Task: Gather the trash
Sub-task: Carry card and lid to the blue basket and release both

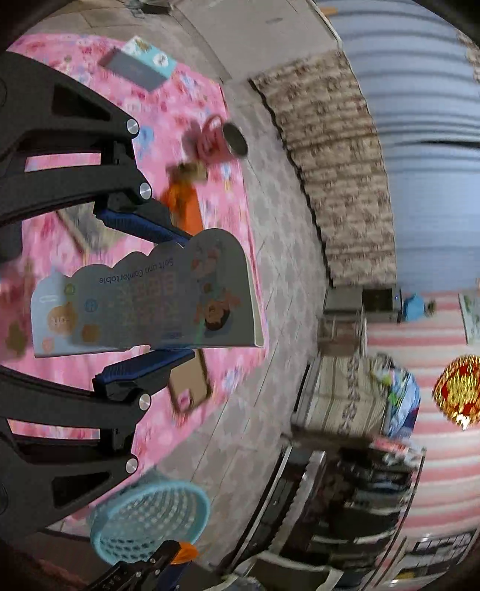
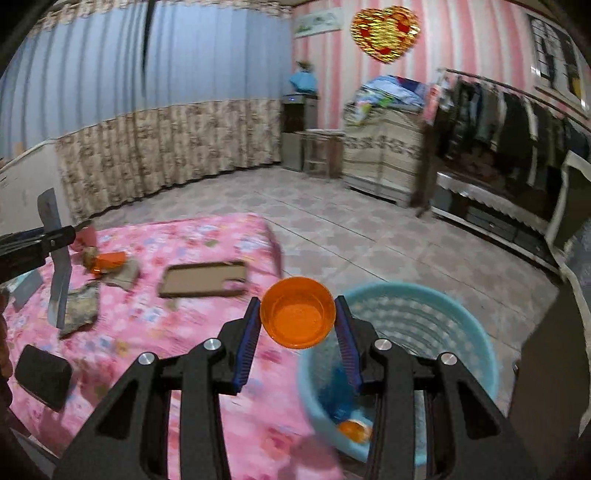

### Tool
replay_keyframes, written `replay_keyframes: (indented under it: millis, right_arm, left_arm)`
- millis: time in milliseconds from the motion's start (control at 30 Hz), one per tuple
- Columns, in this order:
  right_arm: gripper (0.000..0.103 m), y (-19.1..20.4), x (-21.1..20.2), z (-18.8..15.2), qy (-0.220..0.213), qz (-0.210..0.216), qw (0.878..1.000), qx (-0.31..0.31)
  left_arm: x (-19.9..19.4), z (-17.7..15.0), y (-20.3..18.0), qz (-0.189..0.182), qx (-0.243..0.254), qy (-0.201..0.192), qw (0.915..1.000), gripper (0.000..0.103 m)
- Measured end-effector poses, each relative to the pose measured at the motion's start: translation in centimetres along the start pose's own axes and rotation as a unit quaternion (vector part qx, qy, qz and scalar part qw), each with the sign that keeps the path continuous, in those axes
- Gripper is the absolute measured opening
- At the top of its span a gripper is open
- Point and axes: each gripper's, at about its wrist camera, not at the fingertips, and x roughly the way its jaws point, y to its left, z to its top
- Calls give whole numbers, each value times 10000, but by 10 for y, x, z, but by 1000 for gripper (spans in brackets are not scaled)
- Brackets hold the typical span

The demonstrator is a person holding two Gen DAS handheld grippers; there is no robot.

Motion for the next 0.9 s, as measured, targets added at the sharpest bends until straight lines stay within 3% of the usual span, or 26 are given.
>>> replay_keyframes:
  millis: [200, 400, 900]
  right_arm:
    - [40, -45, 0, -17, 91, -548, 9982, 246]
    - [40, -84, 3, -29, 138, -709, 9951, 676]
    - [40, -133, 16, -34, 209, -1002, 9896, 1008]
  left_arm:
    - [6, 2, -62, -430, 293, -64, 9986, 54]
    - [20, 1, -119, -937, 488, 54, 9944, 55]
    - [46, 17, -239, -1684, 810, 65, 9824, 55]
